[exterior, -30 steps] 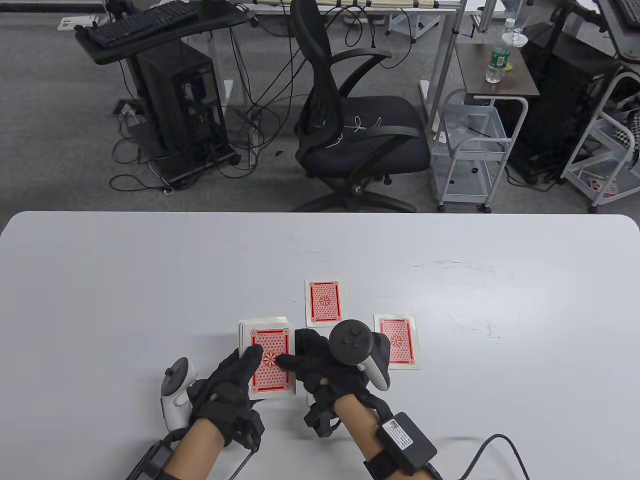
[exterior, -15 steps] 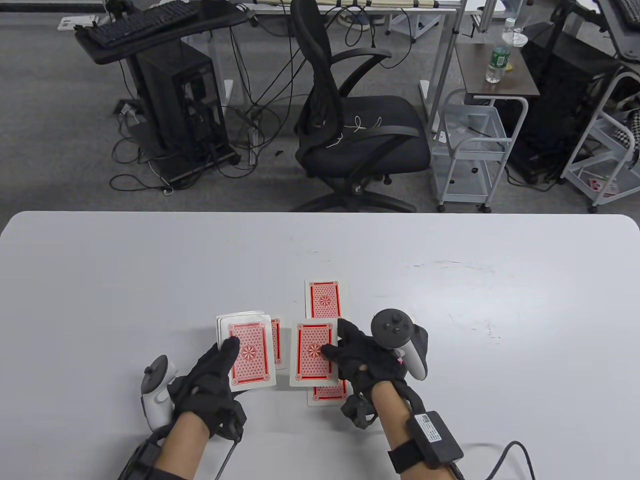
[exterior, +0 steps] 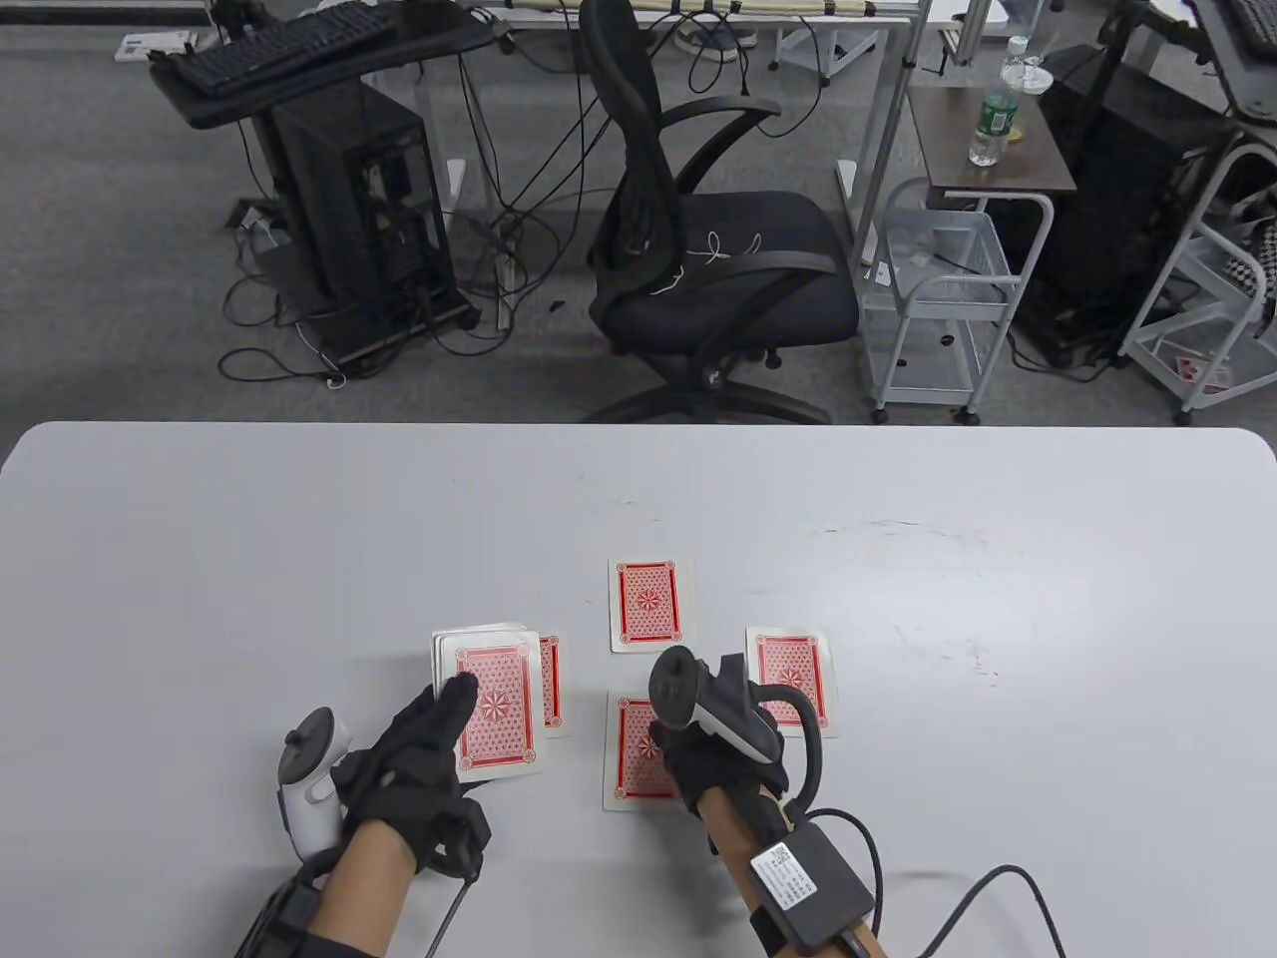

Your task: Four-player card dealing with fan arrangement

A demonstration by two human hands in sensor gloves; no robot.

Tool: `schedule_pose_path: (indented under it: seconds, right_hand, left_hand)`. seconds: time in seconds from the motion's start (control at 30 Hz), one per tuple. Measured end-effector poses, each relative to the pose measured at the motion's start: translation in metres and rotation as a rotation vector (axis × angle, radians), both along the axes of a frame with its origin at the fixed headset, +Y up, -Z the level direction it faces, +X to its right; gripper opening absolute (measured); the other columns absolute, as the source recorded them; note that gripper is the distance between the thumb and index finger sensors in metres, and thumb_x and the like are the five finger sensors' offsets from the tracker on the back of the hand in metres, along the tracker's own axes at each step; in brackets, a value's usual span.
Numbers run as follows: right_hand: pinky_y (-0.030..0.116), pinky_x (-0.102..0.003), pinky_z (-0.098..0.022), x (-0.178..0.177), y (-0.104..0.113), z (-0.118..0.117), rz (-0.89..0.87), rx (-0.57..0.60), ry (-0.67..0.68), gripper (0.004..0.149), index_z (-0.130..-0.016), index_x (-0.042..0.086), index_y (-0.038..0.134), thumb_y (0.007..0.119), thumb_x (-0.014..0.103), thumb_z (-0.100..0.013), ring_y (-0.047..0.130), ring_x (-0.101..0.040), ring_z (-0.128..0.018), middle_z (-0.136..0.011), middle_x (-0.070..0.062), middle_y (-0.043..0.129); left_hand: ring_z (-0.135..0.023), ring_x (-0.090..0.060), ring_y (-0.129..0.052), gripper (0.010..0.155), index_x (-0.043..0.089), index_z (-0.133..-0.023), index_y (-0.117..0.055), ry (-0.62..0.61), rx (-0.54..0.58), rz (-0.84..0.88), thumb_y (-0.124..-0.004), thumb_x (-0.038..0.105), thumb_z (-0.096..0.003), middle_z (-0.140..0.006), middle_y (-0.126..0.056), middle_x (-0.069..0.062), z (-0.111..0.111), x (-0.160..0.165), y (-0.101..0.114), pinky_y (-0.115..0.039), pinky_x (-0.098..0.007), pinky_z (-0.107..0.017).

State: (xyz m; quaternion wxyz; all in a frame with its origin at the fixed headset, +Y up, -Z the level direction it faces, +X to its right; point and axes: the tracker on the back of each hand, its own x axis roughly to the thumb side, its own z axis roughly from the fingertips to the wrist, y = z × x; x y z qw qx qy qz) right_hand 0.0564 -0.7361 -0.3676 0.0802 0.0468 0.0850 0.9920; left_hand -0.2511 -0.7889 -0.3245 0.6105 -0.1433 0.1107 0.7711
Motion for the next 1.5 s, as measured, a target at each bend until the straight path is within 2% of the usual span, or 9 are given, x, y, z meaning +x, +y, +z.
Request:
schedule_pose_path:
  seconds: [0.13,0.23,0.3,0.47,0.73,0.87,1.0,1.33,1.5]
  right_hand:
    - [0.074,-0.054,-0.050,-0.001,0.015,0.008,-0.379,0.060,0.087,0.068,-0.104,0.003,0.056,0.075,0.048,-0.056,0.101,-0.018,-0.044,-0.080,-0.010,0.083]
    - [0.066,-0.063,-0.055,-0.013,0.009,0.013,-0.733,-0.024,0.186,0.071,-0.105,0.004,0.054,0.078,0.049,-0.055,0.095,-0.031,-0.063,-0.089,-0.014,0.074]
    - [0.064,-0.065,-0.056,-0.018,0.006,0.015,-0.797,-0.061,0.194,0.073,-0.104,0.005,0.053,0.081,0.049,-0.053,0.092,-0.032,-0.067,-0.088,-0.011,0.073]
    - [0.071,-0.061,-0.053,-0.024,0.003,0.016,-0.895,-0.013,0.116,0.058,-0.092,0.008,0.068,0.089,0.037,-0.047,0.102,-0.023,-0.052,-0.072,-0.002,0.085]
    - [0.075,-0.056,-0.051,-0.033,0.005,-0.002,-0.964,-0.078,0.097,0.059,-0.096,0.001,0.064,0.086,0.029,-0.049,0.106,-0.022,-0.048,-0.070,-0.003,0.090]
    - [0.078,-0.052,-0.045,-0.040,0.021,-0.026,-0.864,-0.079,0.066,0.066,-0.100,-0.002,0.058,0.086,0.029,-0.050,0.101,-0.015,-0.031,-0.070,-0.004,0.089]
    - [0.078,-0.051,-0.043,-0.060,0.026,-0.052,-0.674,-0.128,0.040,0.070,-0.103,-0.003,0.050,0.084,0.030,-0.052,0.097,-0.011,-0.026,-0.072,-0.004,0.086]
    - [0.081,-0.047,-0.041,-0.134,-0.015,-0.078,0.141,-0.112,0.028,0.077,-0.104,-0.003,0.049,0.087,0.039,-0.051,0.095,-0.005,-0.023,-0.067,0.000,0.088]
    - [0.080,-0.047,-0.042,-0.140,-0.019,-0.080,0.210,-0.107,0.045,0.076,-0.103,0.001,0.054,0.085,0.045,-0.051,0.095,-0.005,-0.024,-0.066,0.002,0.088]
  left_hand:
    - [-0.073,-0.026,-0.103,0.052,0.030,-0.094,-0.073,-0.026,0.015,0.016,-0.081,0.055,-0.0492,-0.089,-0.091,0.007,0.001,0.009,0.002,-0.090,-0.044,-0.050]
    - [-0.072,-0.026,-0.103,0.051,0.030,-0.094,-0.074,-0.066,0.032,0.034,-0.081,0.055,-0.0488,-0.088,-0.092,0.006,0.002,0.021,0.003,-0.090,-0.044,-0.049]
    - [-0.072,-0.026,-0.103,0.051,0.030,-0.093,-0.074,-0.090,0.036,0.035,-0.081,0.055,-0.0487,-0.088,-0.092,0.007,0.004,0.026,0.004,-0.090,-0.044,-0.049]
    - [-0.072,-0.026,-0.103,0.052,0.031,-0.093,-0.075,-0.102,0.040,0.038,-0.082,0.055,-0.0477,-0.088,-0.092,0.007,0.008,0.033,0.006,-0.090,-0.044,-0.049]
    - [-0.074,-0.027,-0.102,0.053,0.030,-0.095,-0.073,-0.094,-0.013,0.110,-0.078,0.055,-0.0490,-0.090,-0.091,0.006,-0.002,0.004,0.000,-0.089,-0.045,-0.050]
    - [-0.075,-0.027,-0.101,0.053,0.031,-0.096,-0.072,0.034,-0.023,0.063,-0.078,0.056,-0.0494,-0.091,-0.090,0.007,-0.008,-0.030,-0.001,-0.089,-0.044,-0.051]
    - [-0.075,-0.027,-0.101,0.053,0.031,-0.096,-0.071,0.140,-0.055,0.075,-0.077,0.056,-0.0500,-0.092,-0.089,0.007,-0.007,-0.059,-0.006,-0.089,-0.044,-0.052]
    - [-0.075,-0.027,-0.101,0.053,0.031,-0.096,-0.071,0.154,-0.050,0.097,-0.077,0.056,-0.0501,-0.092,-0.089,0.007,-0.007,-0.062,-0.005,-0.089,-0.044,-0.052]
    - [-0.075,-0.026,-0.101,0.053,0.031,-0.096,-0.071,0.146,-0.056,0.094,-0.077,0.056,-0.0502,-0.092,-0.089,0.007,-0.009,-0.062,-0.006,-0.089,-0.044,-0.052]
